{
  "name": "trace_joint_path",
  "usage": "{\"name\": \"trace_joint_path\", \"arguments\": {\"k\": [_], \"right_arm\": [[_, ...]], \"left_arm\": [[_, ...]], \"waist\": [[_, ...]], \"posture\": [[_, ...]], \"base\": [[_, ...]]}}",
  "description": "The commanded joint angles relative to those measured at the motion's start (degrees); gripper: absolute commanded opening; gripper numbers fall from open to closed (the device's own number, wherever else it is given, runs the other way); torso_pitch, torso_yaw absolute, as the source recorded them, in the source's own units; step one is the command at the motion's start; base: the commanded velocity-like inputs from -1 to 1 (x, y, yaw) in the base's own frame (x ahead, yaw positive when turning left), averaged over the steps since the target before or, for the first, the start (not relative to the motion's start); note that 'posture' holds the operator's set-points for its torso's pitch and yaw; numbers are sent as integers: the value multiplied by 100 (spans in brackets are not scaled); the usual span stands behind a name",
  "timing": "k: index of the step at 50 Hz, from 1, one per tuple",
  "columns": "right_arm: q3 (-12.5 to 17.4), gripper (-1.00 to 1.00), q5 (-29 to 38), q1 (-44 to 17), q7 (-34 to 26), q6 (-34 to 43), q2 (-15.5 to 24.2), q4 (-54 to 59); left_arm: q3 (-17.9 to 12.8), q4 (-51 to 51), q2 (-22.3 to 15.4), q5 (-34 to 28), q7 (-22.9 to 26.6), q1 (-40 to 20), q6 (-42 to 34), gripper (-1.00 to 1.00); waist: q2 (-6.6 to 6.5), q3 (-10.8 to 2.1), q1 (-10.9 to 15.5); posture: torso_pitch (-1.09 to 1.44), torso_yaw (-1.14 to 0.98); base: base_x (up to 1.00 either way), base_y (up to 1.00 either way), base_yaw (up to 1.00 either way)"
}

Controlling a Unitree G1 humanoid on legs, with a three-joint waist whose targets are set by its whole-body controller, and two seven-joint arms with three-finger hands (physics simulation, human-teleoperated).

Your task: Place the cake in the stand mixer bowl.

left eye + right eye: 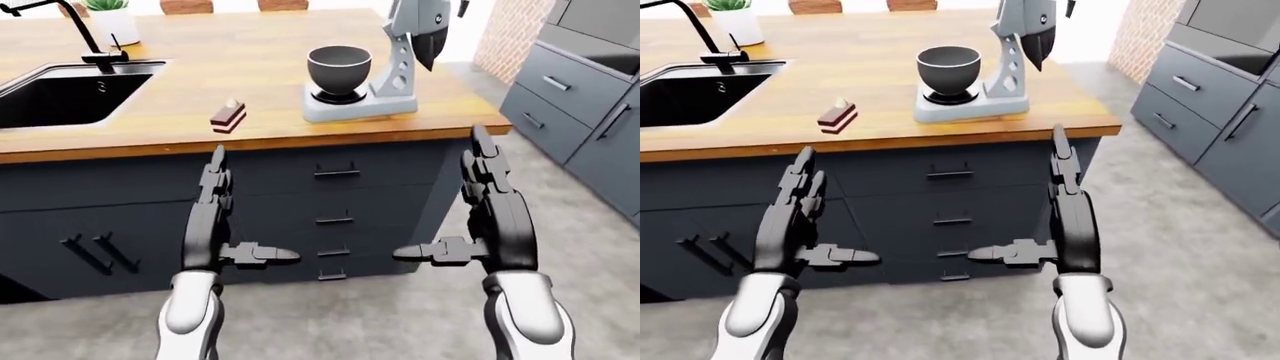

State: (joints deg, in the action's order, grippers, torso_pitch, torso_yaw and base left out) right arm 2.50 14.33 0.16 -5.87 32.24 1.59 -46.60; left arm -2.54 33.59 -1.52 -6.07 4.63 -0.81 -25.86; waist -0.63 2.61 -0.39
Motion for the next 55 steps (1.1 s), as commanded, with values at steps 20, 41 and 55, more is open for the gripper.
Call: {"name": "trace_joint_path", "arguments": {"k": [20,41,55], "right_arm": [[-19,100,-30,-106,1,-195,2,-149],[43,100,-59,-46,-7,-157,1,-281],[135,100,-142,15,14,-231,0,-241]], "left_arm": [[-38,240,-30,11,-29,-75,155,100],[-57,284,-37,52,-16,-84,108,100],[-106,355,-66,87,-2,-207,-52,100]], "waist": [[358,-118,43],[178,-109,150],[-296,-111,-23]], "posture": [[0,0],[0,0],[0,0]], "base": [[19,0,0],[19,0,0],[19,0,0]]}}
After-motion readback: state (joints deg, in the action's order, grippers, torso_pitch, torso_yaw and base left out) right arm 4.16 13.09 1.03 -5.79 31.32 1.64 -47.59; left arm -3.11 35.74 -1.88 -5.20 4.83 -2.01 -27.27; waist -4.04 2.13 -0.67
